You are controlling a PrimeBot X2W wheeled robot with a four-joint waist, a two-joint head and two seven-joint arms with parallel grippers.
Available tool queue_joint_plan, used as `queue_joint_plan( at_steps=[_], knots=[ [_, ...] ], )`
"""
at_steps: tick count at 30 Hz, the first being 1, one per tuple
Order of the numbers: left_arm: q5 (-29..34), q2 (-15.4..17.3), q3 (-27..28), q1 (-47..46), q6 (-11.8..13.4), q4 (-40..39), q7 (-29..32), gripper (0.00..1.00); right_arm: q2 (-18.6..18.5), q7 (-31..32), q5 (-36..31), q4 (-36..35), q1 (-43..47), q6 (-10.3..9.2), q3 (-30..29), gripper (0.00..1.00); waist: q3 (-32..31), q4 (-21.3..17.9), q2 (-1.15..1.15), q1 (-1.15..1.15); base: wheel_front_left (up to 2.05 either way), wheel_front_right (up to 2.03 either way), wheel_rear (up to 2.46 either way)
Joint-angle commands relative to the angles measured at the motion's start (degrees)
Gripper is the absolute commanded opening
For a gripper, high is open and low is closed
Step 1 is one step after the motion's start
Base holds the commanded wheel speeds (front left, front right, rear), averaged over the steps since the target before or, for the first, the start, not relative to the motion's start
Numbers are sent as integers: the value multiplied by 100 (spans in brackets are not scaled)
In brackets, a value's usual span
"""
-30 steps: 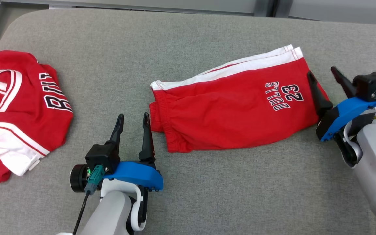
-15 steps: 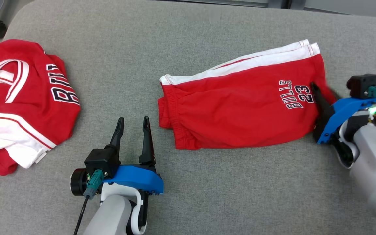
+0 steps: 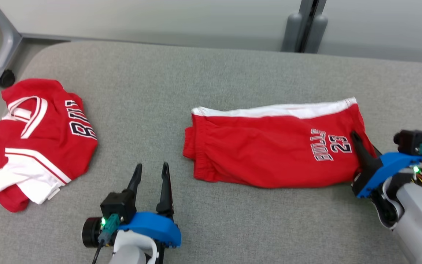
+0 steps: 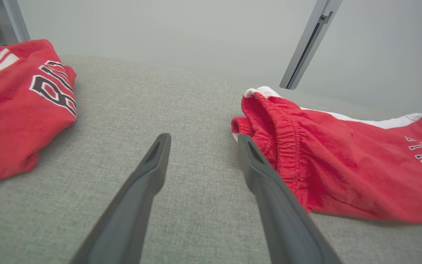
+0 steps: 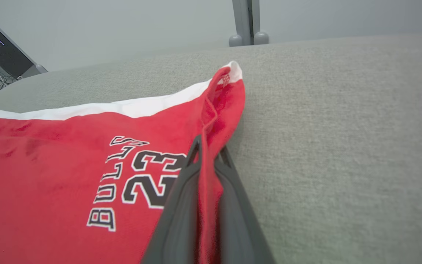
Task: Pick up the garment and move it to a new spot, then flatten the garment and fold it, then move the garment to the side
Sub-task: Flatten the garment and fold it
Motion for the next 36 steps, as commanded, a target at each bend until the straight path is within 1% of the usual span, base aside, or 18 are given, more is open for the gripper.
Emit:
queue_joint_plan(
  at_steps=[1,6,9,12,16,20,24,28,29,30,31,34,36],
  knots=[
    [67,6,39,131,-51,36,-15,100,-106,-50,95,-65,198,-2,8,0,-205,-107,0,0,0,0,0],
    [112,6,87,321,-144,35,-15,100,-298,-84,261,-276,415,-1,4,0,-329,-92,0,0,0,0,0],
    [112,5,65,387,-176,35,-15,100,-372,-92,193,-478,365,-1,71,0,-304,-72,0,0,0,0,0],
    [99,5,27,383,-176,28,-15,100,-315,-95,106,-782,185,-1,153,0,-268,-50,0,0,0,0,0],
    [22,7,-22,380,-202,87,-15,100,-82,-98,-15,-1297,31,-1,325,0,-291,9,0,0,0,0,0],
    [-48,6,-51,420,-232,133,-15,100,273,-96,-32,-1622,-57,-1,603,0,-385,134,0,0,0,0,0],
    [-74,5,-128,407,-263,164,-15,100,653,-53,-100,-1567,-53,-1,933,0,-438,309,0,0,0,0,0],
    [-72,5,-174,342,-307,142,-15,100,1053,-73,-217,-1152,-124,-1,1036,0,-413,461,0,0,0,0,0],
    [-73,5,-197,320,-310,138,-15,100,1166,-78,-255,-993,-131,-1,1023,5,-401,498,0,0,0,0,0],
    [-73,5,-215,304,-312,136,-15,100,1306,-79,-257,-885,-112,-1,1029,81,-389,530,0,0,0,0,0],
    [-70,5,-228,295,-304,142,-15,100,1417,-83,-222,-824,-113,0,1026,100,-379,552,0,0,0,0,0],
    [-43,5,-235,276,-270,158,-15,100,1512,-94,-207,-781,-124,-1,1098,100,-379,562,0,0,0,0,0],
    [16,5,-219,241,-261,174,-15,100,1506,-100,-279,-825,-133,-1,1028,100,-403,515,0,0,0,0,0]
  ],
)
